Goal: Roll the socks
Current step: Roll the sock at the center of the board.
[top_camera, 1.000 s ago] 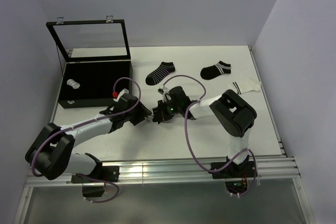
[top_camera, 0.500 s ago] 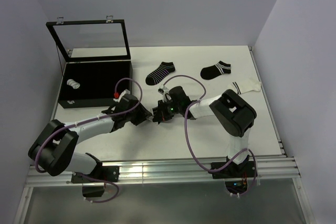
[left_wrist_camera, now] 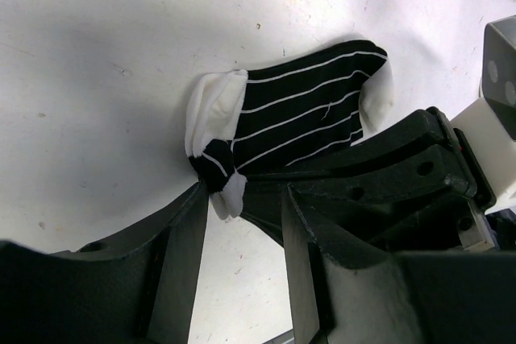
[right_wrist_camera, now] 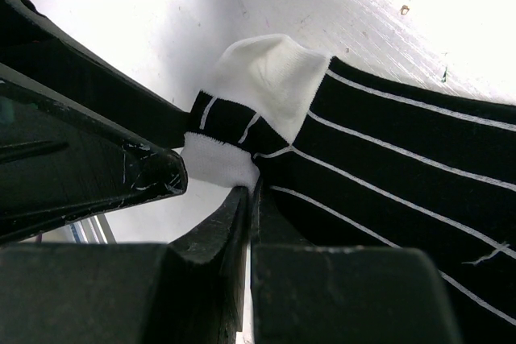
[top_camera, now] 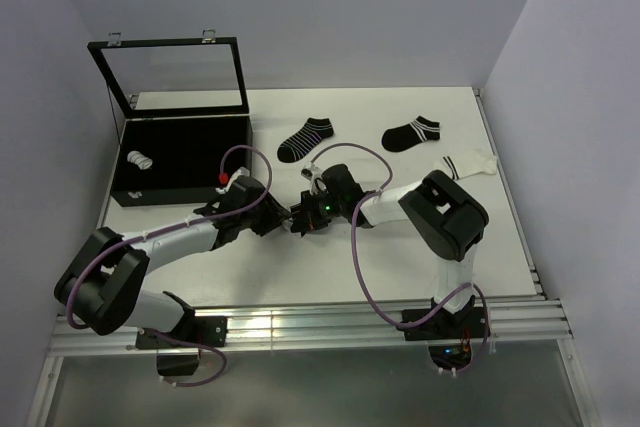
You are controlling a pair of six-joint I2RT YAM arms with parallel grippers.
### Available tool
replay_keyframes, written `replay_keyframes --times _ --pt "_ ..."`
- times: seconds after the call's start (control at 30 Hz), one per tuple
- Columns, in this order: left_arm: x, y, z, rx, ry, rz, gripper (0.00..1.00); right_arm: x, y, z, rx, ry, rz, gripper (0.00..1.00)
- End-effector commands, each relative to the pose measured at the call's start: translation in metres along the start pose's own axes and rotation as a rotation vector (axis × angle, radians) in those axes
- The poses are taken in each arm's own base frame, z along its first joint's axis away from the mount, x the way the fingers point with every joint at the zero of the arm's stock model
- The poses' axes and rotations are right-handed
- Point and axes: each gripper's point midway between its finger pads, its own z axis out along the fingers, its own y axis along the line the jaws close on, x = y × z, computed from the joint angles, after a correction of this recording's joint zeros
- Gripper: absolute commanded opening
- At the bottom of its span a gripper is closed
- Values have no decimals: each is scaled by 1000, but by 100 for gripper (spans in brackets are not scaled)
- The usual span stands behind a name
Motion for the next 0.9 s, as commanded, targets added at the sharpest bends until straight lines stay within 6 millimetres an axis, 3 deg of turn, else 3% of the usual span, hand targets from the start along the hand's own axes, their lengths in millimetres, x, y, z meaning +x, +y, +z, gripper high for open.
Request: replay_keyframes --times 0.0,0.33,0.6,0.87 --pt "-8 -29 -6 79 -18 -8 47 35 -26 1 92 108 62 1" --pt "-9 -36 -10 97 -12 -6 46 33 -24 0 93 115 63 2" --pt "-12 -9 -12 5 -50 13 45 28 -19 -1 84 116 57 2" --pt "-9 -6 -5 -15 -25 16 44 28 -20 -1 91 121 56 2"
